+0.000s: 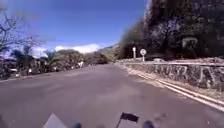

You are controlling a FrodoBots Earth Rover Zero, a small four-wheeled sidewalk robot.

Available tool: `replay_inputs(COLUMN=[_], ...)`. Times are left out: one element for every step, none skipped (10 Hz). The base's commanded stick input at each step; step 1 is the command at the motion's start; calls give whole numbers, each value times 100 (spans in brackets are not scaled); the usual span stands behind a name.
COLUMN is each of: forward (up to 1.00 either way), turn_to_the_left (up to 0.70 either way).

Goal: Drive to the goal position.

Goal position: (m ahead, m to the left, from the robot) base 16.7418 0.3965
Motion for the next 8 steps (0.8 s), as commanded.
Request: replay_inputs(forward=[85,85,85,85,85,85,85,85], turn_to_the_left=[0,0,0,0,0,0,0,0])
